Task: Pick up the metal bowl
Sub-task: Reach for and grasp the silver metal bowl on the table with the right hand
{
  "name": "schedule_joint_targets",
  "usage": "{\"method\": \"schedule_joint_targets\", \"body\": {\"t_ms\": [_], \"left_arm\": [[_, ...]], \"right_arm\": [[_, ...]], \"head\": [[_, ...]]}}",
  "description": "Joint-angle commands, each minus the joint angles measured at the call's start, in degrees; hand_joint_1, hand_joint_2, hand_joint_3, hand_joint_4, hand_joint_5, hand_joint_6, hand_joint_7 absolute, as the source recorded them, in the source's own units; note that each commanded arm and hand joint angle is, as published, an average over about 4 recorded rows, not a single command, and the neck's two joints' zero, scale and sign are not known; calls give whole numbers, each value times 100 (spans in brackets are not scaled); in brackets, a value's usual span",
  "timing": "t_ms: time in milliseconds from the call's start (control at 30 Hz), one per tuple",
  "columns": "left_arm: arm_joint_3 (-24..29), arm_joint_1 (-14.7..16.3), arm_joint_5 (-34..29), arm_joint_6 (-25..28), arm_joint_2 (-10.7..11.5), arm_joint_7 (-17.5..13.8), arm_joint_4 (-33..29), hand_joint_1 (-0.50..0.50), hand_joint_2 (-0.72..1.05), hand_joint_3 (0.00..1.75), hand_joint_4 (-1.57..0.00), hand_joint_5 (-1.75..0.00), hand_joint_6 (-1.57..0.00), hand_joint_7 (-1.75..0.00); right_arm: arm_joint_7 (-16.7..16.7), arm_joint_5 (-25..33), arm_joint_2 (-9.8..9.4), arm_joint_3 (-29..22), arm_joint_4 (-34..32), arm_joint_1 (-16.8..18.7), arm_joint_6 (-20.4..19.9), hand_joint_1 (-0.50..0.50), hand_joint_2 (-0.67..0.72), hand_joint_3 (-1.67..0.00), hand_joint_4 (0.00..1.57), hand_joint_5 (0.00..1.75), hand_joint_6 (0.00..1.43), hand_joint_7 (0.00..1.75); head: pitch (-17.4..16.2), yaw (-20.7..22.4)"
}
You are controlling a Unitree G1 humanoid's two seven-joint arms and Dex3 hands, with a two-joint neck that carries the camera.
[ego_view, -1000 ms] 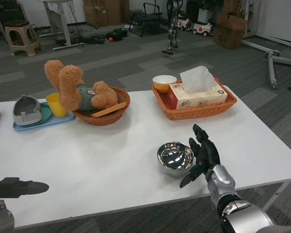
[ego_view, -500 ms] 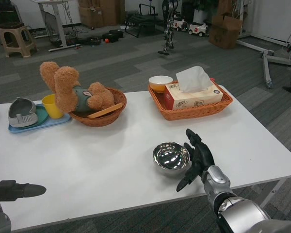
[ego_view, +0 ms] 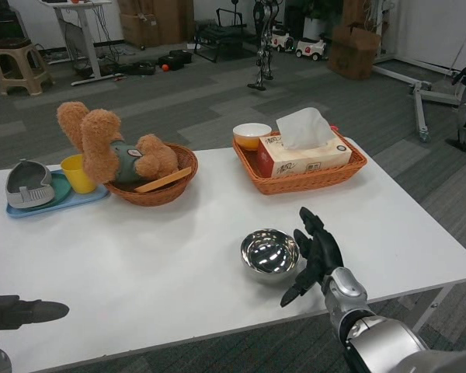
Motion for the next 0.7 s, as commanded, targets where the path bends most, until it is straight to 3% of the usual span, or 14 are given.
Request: {"method": "schedule_joint_targets", "body": {"t_ms": [33, 333, 700], "left_arm": [[-12, 82, 17, -33, 20, 12, -40, -50, -72, 0, -90, -103, 0, 0], [-23, 95, 17, -33, 20, 12, -75, -50, -72, 0, -90, -103, 0, 0], [-98, 104, 17, -33, 20, 7, -75, -50, -72, 0, -90, -103, 0, -2]], "right_arm": [[-127, -55, -67, 107, 129, -63, -57, -42, 72, 0, 0, 19, 0, 14], [-520, -492, 10, 243, 369, -177, -59, -45, 71, 0, 0, 19, 0, 14], [-945, -552, 221, 252, 560, -296, -136, -48, 72, 0, 0, 19, 0, 14]], "head": [[-11, 0], [-80, -74], [-136, -136]]}}
